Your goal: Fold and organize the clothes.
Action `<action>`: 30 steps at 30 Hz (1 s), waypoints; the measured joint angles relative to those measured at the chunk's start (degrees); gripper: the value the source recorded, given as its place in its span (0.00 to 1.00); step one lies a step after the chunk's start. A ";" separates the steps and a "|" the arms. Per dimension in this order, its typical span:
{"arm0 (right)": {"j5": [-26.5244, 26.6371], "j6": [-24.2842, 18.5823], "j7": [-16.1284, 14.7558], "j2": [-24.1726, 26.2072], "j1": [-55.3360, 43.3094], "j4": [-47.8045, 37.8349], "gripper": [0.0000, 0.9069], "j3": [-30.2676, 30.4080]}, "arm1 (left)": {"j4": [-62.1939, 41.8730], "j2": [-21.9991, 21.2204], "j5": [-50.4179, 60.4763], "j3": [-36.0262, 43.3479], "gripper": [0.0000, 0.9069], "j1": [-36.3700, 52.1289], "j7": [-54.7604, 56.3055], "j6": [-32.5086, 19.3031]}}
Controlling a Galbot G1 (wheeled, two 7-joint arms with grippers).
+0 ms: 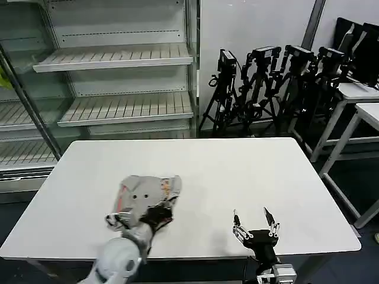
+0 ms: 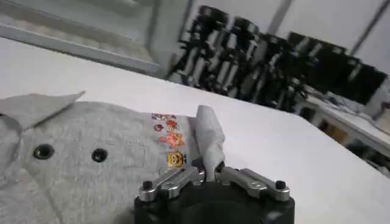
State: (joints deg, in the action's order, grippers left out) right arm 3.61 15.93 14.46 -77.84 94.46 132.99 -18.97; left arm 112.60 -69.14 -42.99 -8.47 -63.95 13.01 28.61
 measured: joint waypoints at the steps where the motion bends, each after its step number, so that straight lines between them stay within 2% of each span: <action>1: -0.12 -0.01 0.02 -0.13 0.02 0.13 1.00 -0.01 | -0.65 -0.70 0.94 0.90 1.00 0.81 0.04 -0.03; 8: -0.84 -0.27 0.08 -0.11 -0.21 0.34 1.00 -0.40 | -3.66 -4.90 6.88 3.78 1.00 5.47 -0.09 -2.40; 15: -1.78 -0.66 -0.01 0.35 -0.90 0.50 1.00 -0.05 | -1.84 -6.01 9.71 4.07 1.00 5.61 -2.39 -6.25; 21: -2.57 -1.79 -0.20 1.44 -1.21 0.70 1.00 -0.06 | 3.02 -5.80 13.23 2.27 1.00 1.42 -4.63 -9.57; 30: -3.01 -4.68 -0.93 2.11 -1.53 1.40 1.00 0.24 | 11.82 -7.54 20.55 -8.63 1.00 -10.86 -6.51 -16.15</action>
State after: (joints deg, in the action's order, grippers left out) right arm 0.60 11.25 13.54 -75.73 92.93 134.39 -18.73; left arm 124.43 -76.69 -22.43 -17.10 -74.82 6.51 12.46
